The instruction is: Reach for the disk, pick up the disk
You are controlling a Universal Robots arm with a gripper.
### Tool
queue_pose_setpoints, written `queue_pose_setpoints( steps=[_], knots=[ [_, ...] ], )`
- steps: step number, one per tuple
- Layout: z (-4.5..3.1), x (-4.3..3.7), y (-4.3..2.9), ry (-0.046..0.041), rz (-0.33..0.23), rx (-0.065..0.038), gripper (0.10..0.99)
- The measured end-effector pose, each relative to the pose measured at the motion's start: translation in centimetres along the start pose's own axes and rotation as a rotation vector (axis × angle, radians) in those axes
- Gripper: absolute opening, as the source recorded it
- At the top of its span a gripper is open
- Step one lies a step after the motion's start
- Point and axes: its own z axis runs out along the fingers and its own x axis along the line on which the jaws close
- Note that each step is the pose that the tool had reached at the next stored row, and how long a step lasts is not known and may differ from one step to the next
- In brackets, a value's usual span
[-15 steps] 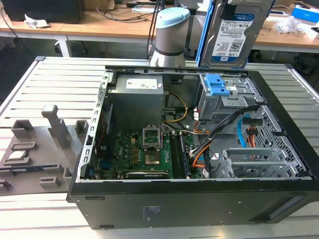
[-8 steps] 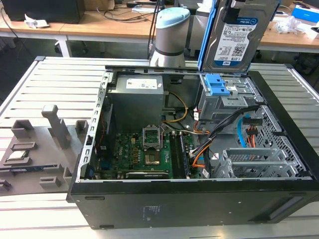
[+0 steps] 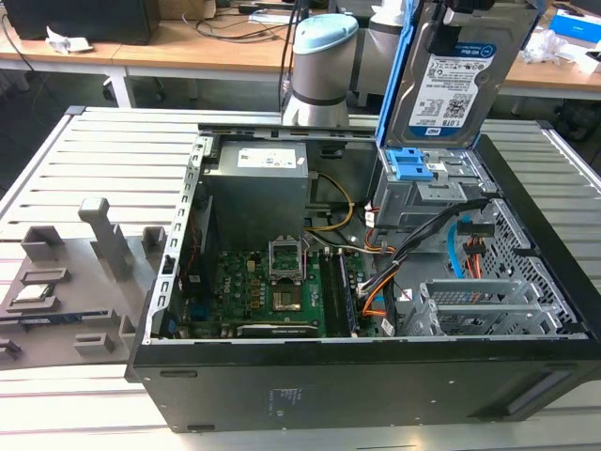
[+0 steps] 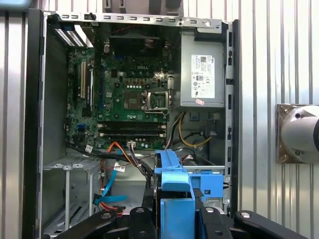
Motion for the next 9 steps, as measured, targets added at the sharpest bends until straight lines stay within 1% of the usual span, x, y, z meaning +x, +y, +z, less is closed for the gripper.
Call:
queue_pose_setpoints(
  steps=[2,4,8,9],
  knots=[
    [-0.02,0.46,0.0,0.0,0.0,0.0,0.369],
    [-0.06,1.26,0.01,0.0,0.0,0.0,0.369],
    [-0.09,2.08,0.02,0.0001,0.0,0.0,0.369],
    [-0.11,2.42,0.02,0.0,0.0,0.0,0.369]
  ],
)
